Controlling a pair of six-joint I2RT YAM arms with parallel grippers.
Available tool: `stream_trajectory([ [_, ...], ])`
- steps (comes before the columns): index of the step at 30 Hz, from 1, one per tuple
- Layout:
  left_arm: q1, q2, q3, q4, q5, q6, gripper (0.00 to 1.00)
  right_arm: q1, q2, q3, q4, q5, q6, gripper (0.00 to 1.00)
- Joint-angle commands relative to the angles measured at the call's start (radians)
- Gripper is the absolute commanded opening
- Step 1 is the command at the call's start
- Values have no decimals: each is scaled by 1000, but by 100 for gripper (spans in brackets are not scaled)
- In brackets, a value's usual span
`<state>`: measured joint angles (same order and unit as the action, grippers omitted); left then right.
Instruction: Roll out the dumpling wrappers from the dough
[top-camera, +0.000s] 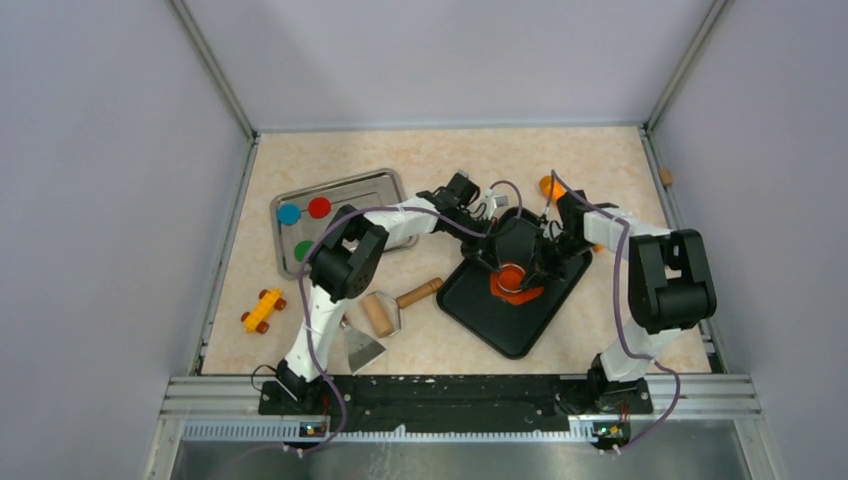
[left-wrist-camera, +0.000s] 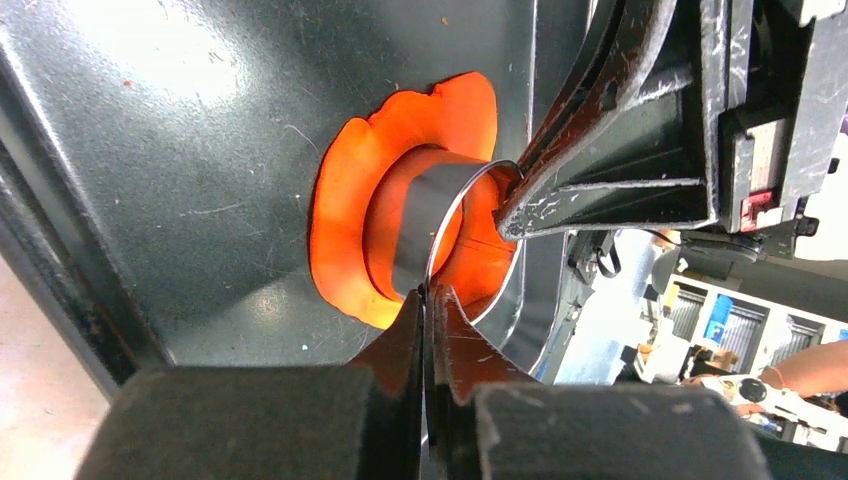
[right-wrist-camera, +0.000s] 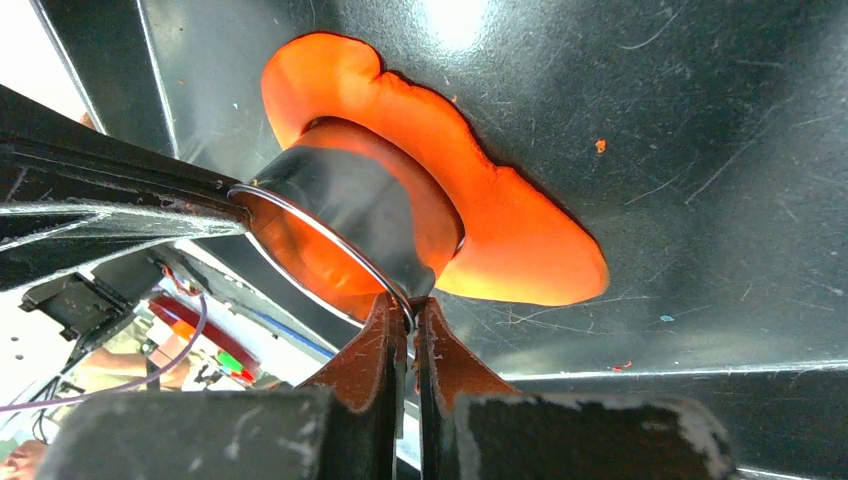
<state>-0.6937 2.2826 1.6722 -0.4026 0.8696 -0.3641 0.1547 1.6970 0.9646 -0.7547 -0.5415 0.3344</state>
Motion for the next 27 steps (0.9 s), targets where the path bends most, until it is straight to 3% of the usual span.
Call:
stream_trajectory([
  [1,-18,-10,-89,63,-173,58,0,-5,18,11,-9,40,-102,0],
  [9,-7,-55,-44,49,-170,87,0,-5,-2,97,-20,-86,-163,3],
  [12,0,-84,11,2,-193,124,15,-5,-47,161,-91,-61,-225,35],
  [14,9,-108,40,-33,-183,138,24,-5,-85,195,-156,-12,-262,48],
  [18,32,-177,57,-71,-162,151,38,-12,-161,207,-227,54,-327,50],
  [27,131,-494,-73,-97,-139,245,53,-14,-312,159,-159,96,-483,45],
])
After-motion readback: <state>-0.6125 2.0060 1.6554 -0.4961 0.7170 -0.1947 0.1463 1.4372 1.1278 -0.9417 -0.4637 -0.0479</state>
